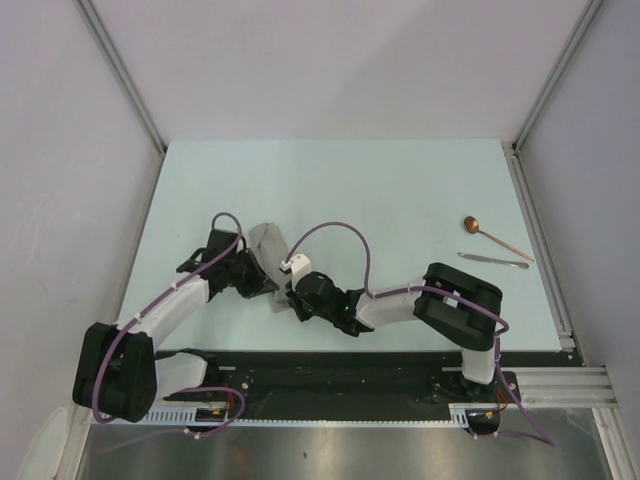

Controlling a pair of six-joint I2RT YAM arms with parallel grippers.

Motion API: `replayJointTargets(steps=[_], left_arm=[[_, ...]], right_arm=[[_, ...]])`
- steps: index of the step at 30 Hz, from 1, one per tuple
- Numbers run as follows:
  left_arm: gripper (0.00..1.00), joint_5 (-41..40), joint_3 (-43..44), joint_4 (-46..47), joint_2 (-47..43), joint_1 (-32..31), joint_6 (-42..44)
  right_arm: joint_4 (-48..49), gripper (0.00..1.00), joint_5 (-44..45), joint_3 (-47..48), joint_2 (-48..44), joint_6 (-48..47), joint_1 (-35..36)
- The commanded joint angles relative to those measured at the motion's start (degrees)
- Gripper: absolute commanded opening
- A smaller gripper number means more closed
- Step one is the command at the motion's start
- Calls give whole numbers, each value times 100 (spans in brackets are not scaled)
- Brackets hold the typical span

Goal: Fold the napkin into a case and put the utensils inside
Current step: Smooth out the smaller rectangle-folded napkin at the center of the board.

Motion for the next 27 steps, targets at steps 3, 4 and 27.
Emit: replayJointTargets(steps=[3, 4, 27], left_arm=[[0, -316, -512, -10, -248, 53, 235], [0, -334, -573, 34, -257, 53, 244], [0, -624, -697, 439, 252, 61, 358]], right_arm=[[-464, 0, 319, -201, 120, 103, 43], [-465, 0, 311, -201, 120, 112, 35], [-799, 0, -2853, 431, -787, 349, -686]])
